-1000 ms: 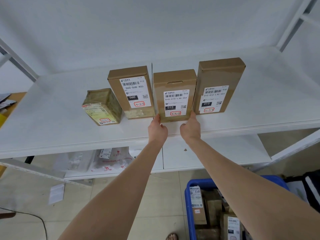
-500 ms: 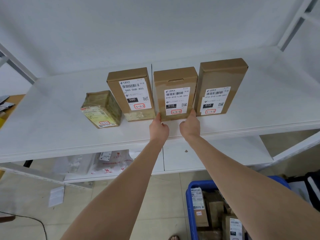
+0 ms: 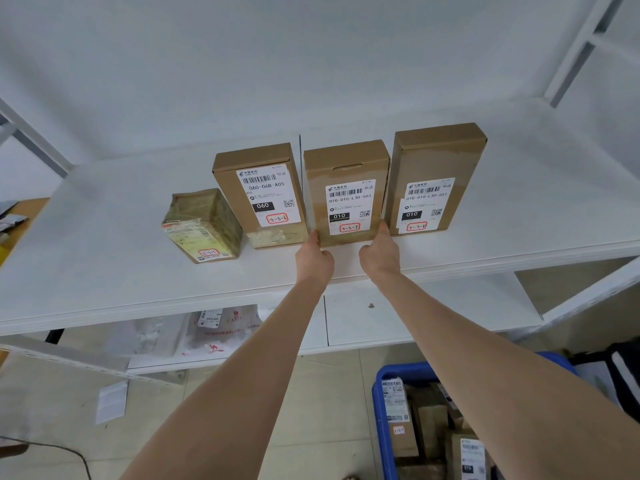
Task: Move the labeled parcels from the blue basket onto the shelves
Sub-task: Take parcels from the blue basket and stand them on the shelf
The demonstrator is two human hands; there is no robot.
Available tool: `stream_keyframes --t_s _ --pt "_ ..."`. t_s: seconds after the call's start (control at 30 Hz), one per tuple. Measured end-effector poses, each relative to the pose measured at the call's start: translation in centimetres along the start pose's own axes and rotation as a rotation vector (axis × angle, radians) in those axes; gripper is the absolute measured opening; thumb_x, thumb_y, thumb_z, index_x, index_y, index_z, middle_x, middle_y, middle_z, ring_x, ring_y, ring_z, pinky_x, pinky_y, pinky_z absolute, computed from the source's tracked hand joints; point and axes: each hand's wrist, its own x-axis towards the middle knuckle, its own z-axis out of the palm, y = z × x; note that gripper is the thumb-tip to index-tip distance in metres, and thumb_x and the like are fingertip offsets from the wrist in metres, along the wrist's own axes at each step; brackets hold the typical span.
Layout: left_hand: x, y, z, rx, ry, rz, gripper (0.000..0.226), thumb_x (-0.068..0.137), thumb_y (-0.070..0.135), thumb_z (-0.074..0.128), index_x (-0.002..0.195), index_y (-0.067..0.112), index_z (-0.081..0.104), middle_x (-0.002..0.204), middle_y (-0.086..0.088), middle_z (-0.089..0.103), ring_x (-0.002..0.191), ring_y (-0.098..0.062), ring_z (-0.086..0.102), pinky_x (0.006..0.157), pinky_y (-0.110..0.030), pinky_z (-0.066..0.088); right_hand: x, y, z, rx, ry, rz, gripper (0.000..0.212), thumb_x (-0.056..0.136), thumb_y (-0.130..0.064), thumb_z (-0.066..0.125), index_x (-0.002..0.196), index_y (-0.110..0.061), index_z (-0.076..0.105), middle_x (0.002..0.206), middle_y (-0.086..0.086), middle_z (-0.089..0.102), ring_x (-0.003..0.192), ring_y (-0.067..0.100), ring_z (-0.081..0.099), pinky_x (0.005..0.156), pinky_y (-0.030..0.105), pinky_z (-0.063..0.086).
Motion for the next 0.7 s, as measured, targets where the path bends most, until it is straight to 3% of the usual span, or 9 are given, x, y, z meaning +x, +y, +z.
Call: stream_keyframes --t_s 0.3,0.4,0.57,0.7 --pt "-0.3 0.2 -0.6 0.014 -0.023 -0.022 0.052 0.084 -0.009 0.029 0.128 0.007 0.049 0.125 -0.013 0.059 0.119 -0.028 0.052 0.083 -0.024 0.038 -0.6 0.2 0.0 0.018 -0.004 0.038 0.065 0.088 0.004 0.043 0.148 -0.010 0.024 0.139 0.014 0.049 0.122 0.034 0.050 0.093 0.036 0.045" --pt "-1.4 -0.2 -0.8 0.001 0.003 -0.042 0.048 0.089 -0.005 0.033 0.134 0.005 0.044 0.133 -0.012 0.053 0.124 -0.026 0.049 0.094 -0.027 0.039 -1.4 0.6 -0.6 0.021 0.019 0.049 0.063 0.089 0.002 0.044 0.148 -0.012 0.024 0.136 0.014 0.048 0.123 0.032 0.048 0.094 0.035 0.043" --pt "-4.2 -0.6 -0.7 0.011 0.106 0.001 0.041 0.086 -0.001 0.038 0.124 0.011 0.047 0.123 -0.004 0.053 0.104 -0.022 0.054 0.077 -0.031 0.043 -3.7 1.9 -1.7 -0.037 0.114 0.001 0.063 0.089 -0.005 0.050 0.147 -0.016 0.029 0.136 0.010 0.039 0.122 0.029 0.047 0.094 0.039 0.044" --pt "-6.4 0.6 0.9 0.062 0.115 0.075 0.034 0.087 0.004 0.045 0.119 0.015 0.051 0.120 0.000 0.053 0.095 -0.020 0.057 0.075 -0.031 0.045 -5.4 3.8 -3.9 -0.123 0.157 -0.052 0.059 0.089 -0.009 0.055 0.143 -0.016 0.033 0.141 0.009 0.035 0.129 0.026 0.036 0.100 0.037 0.042"
